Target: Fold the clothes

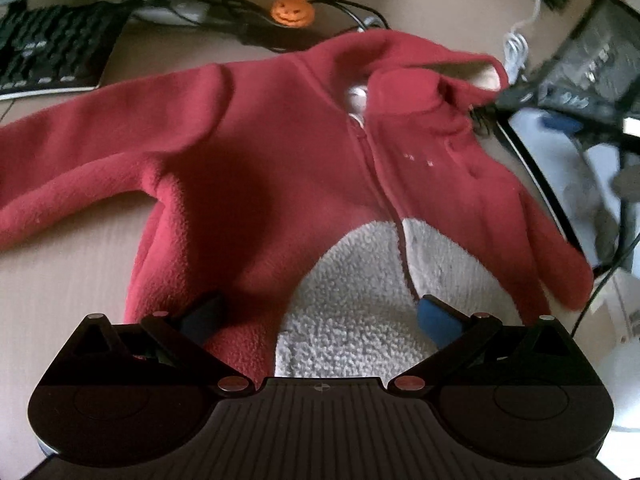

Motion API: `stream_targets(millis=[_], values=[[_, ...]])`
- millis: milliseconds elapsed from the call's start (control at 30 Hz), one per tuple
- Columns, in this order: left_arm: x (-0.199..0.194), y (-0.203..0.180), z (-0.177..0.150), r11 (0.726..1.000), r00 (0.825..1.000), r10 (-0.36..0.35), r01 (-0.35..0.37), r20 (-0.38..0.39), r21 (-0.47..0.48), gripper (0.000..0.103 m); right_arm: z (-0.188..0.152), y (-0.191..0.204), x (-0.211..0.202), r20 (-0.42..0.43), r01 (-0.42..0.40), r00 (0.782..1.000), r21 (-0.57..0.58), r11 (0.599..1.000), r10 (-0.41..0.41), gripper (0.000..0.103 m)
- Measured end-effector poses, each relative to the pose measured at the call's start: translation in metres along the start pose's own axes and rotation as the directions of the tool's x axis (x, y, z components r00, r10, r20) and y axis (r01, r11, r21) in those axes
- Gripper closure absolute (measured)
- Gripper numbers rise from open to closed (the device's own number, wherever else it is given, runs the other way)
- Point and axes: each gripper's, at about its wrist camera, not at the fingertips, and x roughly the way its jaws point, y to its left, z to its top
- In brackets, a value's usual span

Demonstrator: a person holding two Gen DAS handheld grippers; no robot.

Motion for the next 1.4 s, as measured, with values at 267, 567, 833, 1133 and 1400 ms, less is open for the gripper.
stream_targets(millis=[267,567,833,1133,1400], values=[[-0.001,-0.002,0.002,0.998,1.000,0.021,-0.021,-0.005,-0.051,0.000,0.021,-0.003,0.089,-0.089,0.156,0.984,-0.010,0.988,-0.156,0.000],[-0.001,-0.002,0.000,0.996,0.999,0.033,-0.033,0.008,-0.078,0.000,0.108,0.034,-0.037,0.550,-0.027,0.835,0.060,0.998,-0.010,0.000],[0.000,0.000,0.000,0.994,0.999,0.024,-0.021,0.029,-0.104,0.000,0.062,0.043,0.029,0.074,-0.035,0.996,-0.073,0.997,0.041,0.000],[0.002,0.000,-0.001,0.995,0.998,0.030,-0.025,0.048,-0.096,0.000,0.031,0.025,0.076,-0.107,0.139,0.981,-0.183,0.973,-0.160,0.000],[0.002,-0.003,-0.001,0.996,0.998,0.049,-0.046,0.039,-0.076,0.000,0.008,0.012,0.085,-0.005,0.296,0.954,-0.140,0.945,-0.299,0.000]])
